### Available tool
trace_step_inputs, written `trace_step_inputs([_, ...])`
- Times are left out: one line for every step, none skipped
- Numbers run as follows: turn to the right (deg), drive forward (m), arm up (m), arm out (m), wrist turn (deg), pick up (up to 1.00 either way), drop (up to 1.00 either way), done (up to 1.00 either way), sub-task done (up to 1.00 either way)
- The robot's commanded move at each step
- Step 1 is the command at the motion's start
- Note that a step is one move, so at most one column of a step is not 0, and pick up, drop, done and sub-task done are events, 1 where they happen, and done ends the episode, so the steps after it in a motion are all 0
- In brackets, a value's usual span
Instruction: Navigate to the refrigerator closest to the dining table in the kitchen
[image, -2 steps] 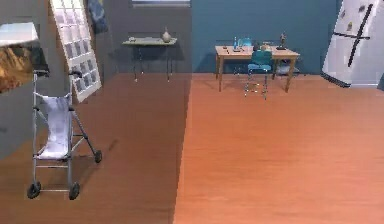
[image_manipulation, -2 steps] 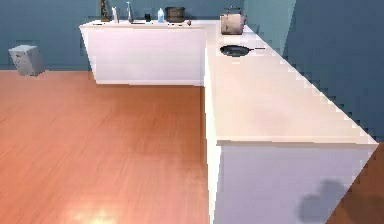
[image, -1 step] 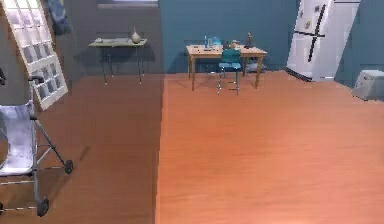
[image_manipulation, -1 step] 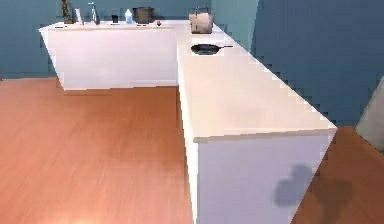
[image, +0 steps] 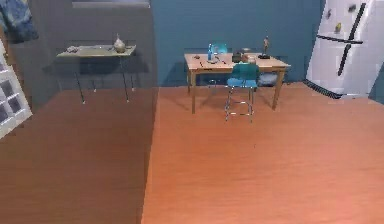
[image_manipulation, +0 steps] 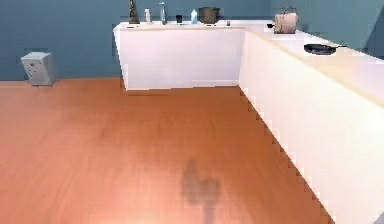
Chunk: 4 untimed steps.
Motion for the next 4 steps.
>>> trace_step_inputs([3.0,0.0,0.0,0.0,0.0,0.0,0.0,0.0,0.0])
trace_step_inputs([0.0,1.0,0.0,0.0,0.0,0.0,0.0,0.0,0.0])
trace_step_inputs([0.0,0.9,0.0,0.0,0.0,0.0,0.0,0.0,0.0])
trace_step_inputs([45.0,0.0,0.0,0.0,0.0,0.0,0.0,0.0,0.0])
